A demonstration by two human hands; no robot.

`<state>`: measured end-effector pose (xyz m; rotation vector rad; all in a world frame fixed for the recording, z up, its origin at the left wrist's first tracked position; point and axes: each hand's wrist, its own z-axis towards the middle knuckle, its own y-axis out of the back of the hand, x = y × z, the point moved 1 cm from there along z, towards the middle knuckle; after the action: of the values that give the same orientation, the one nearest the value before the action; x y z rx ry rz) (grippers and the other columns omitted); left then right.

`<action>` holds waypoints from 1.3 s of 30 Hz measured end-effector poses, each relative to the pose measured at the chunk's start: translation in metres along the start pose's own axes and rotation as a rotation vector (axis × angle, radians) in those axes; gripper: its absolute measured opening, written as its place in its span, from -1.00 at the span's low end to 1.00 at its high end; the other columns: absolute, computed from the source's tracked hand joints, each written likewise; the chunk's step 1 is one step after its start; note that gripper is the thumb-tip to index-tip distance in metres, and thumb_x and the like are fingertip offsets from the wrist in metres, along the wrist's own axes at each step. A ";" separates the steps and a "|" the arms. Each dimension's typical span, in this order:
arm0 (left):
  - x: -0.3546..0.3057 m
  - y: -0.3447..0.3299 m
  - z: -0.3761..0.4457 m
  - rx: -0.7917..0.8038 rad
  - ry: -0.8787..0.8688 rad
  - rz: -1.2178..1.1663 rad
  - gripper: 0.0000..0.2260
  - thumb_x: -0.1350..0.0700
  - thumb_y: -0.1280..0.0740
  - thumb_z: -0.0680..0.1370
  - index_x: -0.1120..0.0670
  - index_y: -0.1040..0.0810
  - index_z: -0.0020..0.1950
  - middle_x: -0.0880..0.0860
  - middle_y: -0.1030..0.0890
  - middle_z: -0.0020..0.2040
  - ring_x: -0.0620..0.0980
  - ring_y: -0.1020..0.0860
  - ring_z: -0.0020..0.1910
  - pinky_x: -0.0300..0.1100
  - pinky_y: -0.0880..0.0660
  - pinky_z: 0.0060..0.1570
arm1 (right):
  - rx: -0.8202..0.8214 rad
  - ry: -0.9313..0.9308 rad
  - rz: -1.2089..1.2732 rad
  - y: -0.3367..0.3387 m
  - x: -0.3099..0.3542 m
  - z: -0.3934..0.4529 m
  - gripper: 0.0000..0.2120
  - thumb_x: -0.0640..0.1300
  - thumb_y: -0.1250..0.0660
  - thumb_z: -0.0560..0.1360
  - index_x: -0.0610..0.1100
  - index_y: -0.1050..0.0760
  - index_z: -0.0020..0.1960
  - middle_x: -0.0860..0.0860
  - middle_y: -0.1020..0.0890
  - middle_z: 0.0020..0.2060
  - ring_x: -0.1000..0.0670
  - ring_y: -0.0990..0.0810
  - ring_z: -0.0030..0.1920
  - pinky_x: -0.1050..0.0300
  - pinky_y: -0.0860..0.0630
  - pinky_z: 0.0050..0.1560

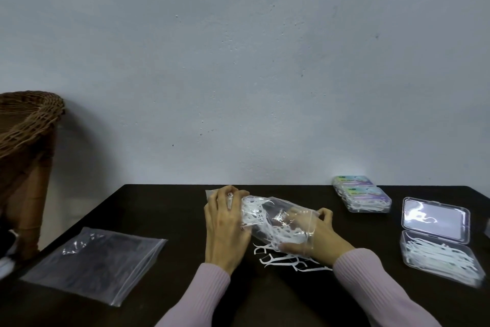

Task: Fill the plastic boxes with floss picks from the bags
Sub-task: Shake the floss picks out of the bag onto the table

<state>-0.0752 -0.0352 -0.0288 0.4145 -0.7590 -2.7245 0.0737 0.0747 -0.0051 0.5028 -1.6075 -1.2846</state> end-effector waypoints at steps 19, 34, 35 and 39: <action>0.018 0.008 0.009 -0.079 0.216 -0.004 -0.39 0.31 -0.59 0.10 0.09 -0.52 0.10 0.12 -0.47 0.09 0.02 -0.28 0.14 -0.10 -0.35 0.05 | -0.127 0.077 -0.121 0.005 -0.018 0.006 -0.91 0.08 -0.24 0.52 0.12 -0.47 -0.02 0.17 -0.52 -0.07 0.17 -0.40 -0.05 0.16 -0.08 0.12; 0.027 0.014 0.013 -0.149 0.532 -0.024 -0.44 0.26 -0.55 0.28 0.21 -0.46 0.23 0.21 -0.39 0.24 0.15 -0.26 0.24 -0.03 -0.32 0.21 | -0.141 -0.025 -0.031 0.007 -0.026 0.007 -0.75 0.03 -0.36 0.46 0.13 -0.46 0.12 0.20 -0.51 0.02 0.20 -0.45 0.04 0.10 -0.23 0.33; 0.026 0.014 0.013 -0.144 0.532 -0.025 -0.44 0.26 -0.55 0.28 0.22 -0.46 0.23 0.21 -0.39 0.24 0.15 -0.27 0.24 -0.03 -0.32 0.21 | -0.159 -0.005 0.015 0.007 -0.024 0.007 -0.75 0.01 -0.38 0.44 0.15 -0.46 0.09 0.22 -0.51 0.01 0.21 -0.46 0.04 0.09 -0.28 0.32; 0.022 0.013 0.012 -0.123 0.504 -0.044 -0.44 0.22 -0.56 0.28 0.20 -0.45 0.23 0.20 -0.40 0.22 0.14 -0.28 0.23 -0.05 -0.33 0.19 | -0.363 0.112 0.281 0.012 -0.015 0.004 -0.81 -0.20 -0.41 0.41 0.08 -0.52 -0.14 0.12 -0.59 -0.19 0.18 -0.54 -0.16 0.21 -0.53 0.01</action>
<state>-0.0966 -0.0481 -0.0162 1.0428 -0.4448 -2.5151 0.0795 0.0935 -0.0003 0.1164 -1.2626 -1.2709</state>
